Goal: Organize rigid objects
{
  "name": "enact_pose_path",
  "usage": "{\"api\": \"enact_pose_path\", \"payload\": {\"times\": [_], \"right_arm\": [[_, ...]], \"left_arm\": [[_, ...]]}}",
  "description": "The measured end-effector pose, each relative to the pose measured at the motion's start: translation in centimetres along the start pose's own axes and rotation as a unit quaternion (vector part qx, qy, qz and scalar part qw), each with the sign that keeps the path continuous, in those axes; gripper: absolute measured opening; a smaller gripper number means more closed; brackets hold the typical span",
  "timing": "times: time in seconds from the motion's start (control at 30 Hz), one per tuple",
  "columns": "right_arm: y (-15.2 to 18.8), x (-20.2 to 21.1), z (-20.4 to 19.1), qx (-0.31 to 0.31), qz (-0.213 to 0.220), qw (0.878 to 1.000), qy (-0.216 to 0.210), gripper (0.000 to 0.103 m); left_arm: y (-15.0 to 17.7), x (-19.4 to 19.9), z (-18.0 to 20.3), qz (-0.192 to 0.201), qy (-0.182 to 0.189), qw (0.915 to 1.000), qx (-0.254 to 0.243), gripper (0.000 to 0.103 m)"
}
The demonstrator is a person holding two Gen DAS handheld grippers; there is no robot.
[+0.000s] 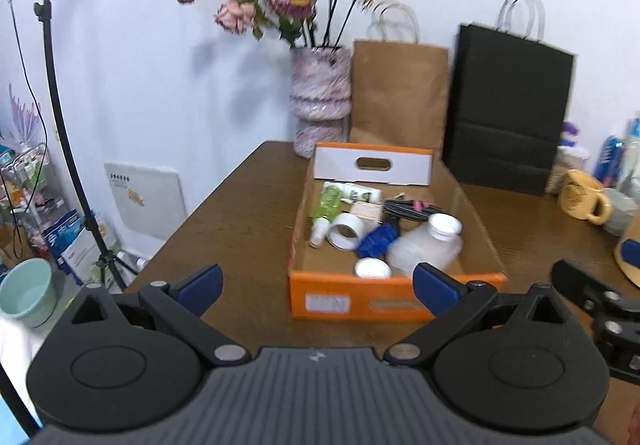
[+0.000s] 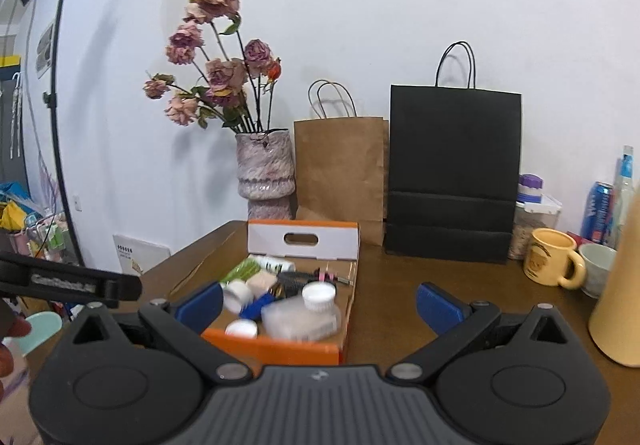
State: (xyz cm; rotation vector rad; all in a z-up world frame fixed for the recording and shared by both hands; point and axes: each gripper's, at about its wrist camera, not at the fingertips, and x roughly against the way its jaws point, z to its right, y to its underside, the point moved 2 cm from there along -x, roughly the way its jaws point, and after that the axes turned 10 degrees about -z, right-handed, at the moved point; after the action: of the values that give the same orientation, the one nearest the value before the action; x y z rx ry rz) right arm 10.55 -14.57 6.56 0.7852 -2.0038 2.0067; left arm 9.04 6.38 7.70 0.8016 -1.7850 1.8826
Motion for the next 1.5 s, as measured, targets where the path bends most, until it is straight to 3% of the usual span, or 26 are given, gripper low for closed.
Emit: {"api": "enact_pose_path", "payload": {"times": [0.2,0.47,1.5], "right_arm": [[4.0,3.7,-0.2,-0.004,0.001,1.000,0.008,0.103],[7.2,6.0,0.2,-0.014,-0.008,1.000,0.023,0.103],[8.6,5.6,0.8,-0.027,-0.024,0.999,0.028,0.103]], "left_arm": [[5.3,2.2,0.0,0.033,0.021,0.9992,0.002,0.103],[8.6,2.8,0.3,0.056,0.015,0.9981,-0.018,0.103],[9.0,2.8,0.6,0.064,0.022,0.9973,-0.027,0.103]]}}
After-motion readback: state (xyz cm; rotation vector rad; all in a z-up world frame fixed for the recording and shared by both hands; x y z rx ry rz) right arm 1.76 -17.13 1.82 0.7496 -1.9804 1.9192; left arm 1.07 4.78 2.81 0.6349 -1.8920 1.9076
